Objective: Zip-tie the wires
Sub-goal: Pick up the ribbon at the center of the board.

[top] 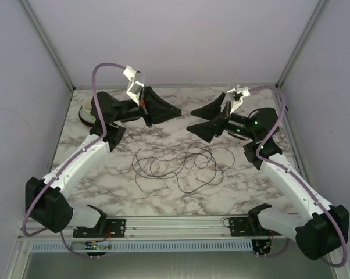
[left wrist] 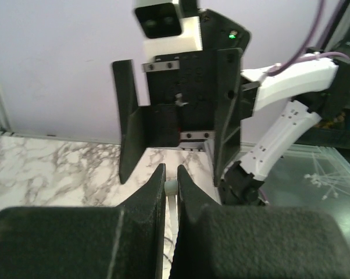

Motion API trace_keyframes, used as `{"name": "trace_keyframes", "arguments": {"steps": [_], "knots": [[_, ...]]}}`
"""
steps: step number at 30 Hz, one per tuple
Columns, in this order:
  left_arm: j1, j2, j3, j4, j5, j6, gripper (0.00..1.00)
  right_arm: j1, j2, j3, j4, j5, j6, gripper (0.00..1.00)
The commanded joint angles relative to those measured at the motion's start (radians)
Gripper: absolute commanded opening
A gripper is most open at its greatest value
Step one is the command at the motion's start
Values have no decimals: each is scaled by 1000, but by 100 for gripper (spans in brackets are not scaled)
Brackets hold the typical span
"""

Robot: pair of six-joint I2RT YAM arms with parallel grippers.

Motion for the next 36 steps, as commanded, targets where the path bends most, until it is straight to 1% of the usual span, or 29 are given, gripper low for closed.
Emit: {"name": "trace_keyframes", "arguments": {"steps": [1, 6, 8, 12, 15, 20, 24, 29, 32, 36], "knots": [[-21, -8, 6, 157, 80, -90, 0, -8, 53, -3, 225, -81, 168, 80], [-45, 0, 13, 219, 99, -132, 0, -1, 125, -23, 464, -113, 334, 79], [-53, 3, 14, 236, 103, -145, 0, 7, 160, -18, 528, -130, 383, 75], [-60, 10, 12, 246, 106, -148, 0, 29, 219, -10, 699, -167, 541, 69], [-62, 13, 12, 251, 104, -148, 0, 42, 253, -7, 789, -193, 614, 64], [-63, 22, 11, 256, 101, -146, 0, 60, 280, -4, 874, -220, 681, 62], [-65, 32, 13, 261, 100, -149, 0, 73, 294, -1, 898, -227, 703, 59], [-67, 40, 13, 273, 98, -152, 0, 85, 329, 8, 963, -228, 744, 48], [-69, 44, 13, 286, 97, -160, 0, 85, 351, 8, 1018, -228, 783, 43], [-69, 44, 13, 299, 97, -169, 0, 85, 366, 5, 1045, -224, 797, 36]]}}
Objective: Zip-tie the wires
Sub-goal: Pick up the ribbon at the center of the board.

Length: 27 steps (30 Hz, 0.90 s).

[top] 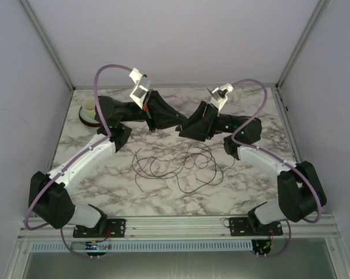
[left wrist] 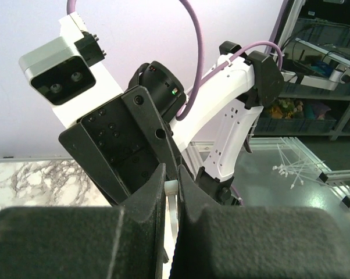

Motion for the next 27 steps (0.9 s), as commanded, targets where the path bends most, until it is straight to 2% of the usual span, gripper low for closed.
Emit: {"name": "trace_keyframes", "arguments": {"steps": [1, 4, 11, 12, 13, 15, 18, 22, 27], "knots": [[-5, 1, 12, 84, 14, -10, 0, 7, 8, 29, 115, -7, 37, 34], [-7, 4, 11, 88, 17, -13, 0, 6, 11, 30, 118, -7, 37, 29], [-6, 13, 11, 92, 14, -13, 0, 6, 15, 29, 104, -12, 28, 1], [-7, 13, 10, 89, 6, -9, 4, 6, 14, 27, 98, -13, 23, 0], [-7, 15, 8, 84, 0, -1, 14, 5, 12, 25, 81, -13, 13, 0], [-6, 15, 5, 70, -15, 19, 45, 4, 3, 17, 40, -11, -23, 0], [4, 2, -7, 29, -56, 64, 68, 1, -29, 2, -66, 10, -130, 0], [42, -64, -63, -28, -170, 145, 89, -8, -89, -17, -280, 64, -295, 0], [74, -199, -181, -94, -362, 247, 99, 1, -196, -9, -652, 222, -611, 0]]}}
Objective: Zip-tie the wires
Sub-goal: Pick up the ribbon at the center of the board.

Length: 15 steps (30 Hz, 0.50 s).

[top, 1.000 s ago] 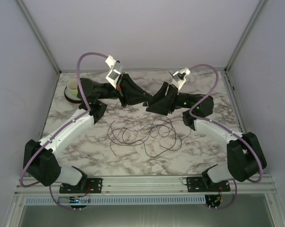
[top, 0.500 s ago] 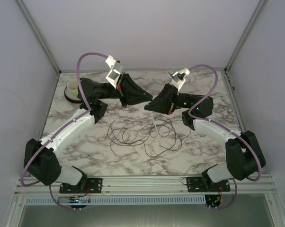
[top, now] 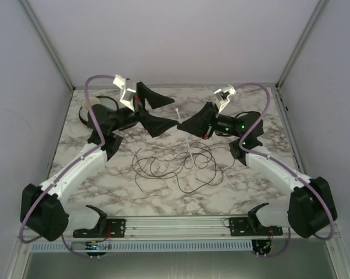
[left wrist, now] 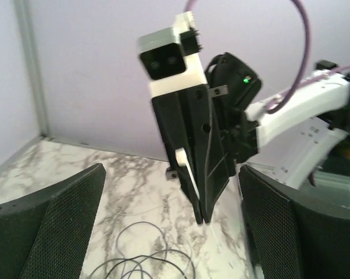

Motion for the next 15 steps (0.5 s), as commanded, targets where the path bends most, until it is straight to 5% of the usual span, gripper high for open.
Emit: {"name": "trace_keyframes", "arguments": {"steps": [1, 8, 15], "knots": [[19, -145, -83, -36, -199, 123, 99, 13, -107, 23, -364, 196, -347, 0], [19, -220, -230, 131, -288, -27, 95, 115, -160, 67, -596, 459, -589, 0], [13, -204, -272, 181, -308, -60, 89, 191, -150, 19, -439, 508, -585, 0]]}}
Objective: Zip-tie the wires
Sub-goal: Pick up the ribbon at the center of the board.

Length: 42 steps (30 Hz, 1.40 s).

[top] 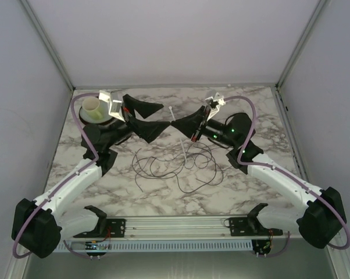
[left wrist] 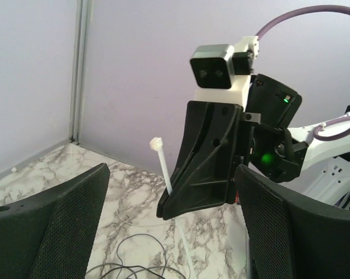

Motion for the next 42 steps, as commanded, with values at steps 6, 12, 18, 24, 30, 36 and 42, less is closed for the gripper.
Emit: {"name": "trace_keyframes", "arguments": {"steps": [6, 12, 18, 24, 30, 36, 42], "knots": [[-4, 21, -3, 76, -37, 1, 85, 50, -3, -17, 119, 62, -45, 0], [-4, 92, 18, 181, 8, -78, 58, 66, 29, 2, 138, 14, -35, 0], [-4, 114, 28, 206, 3, -82, 35, 71, 36, -3, 160, 8, -25, 0], [-3, 123, 29, 230, 5, -96, 23, 71, 37, -2, 147, 23, -22, 0], [-3, 137, 39, 241, 17, -108, 1, 71, 40, -7, 142, 49, -17, 0], [-4, 143, 43, 233, 16, -103, 0, 71, 37, -5, 146, 71, -19, 0], [-2, 143, 112, 25, 11, 40, 0, 71, -30, -18, 37, 198, -111, 54]]}}
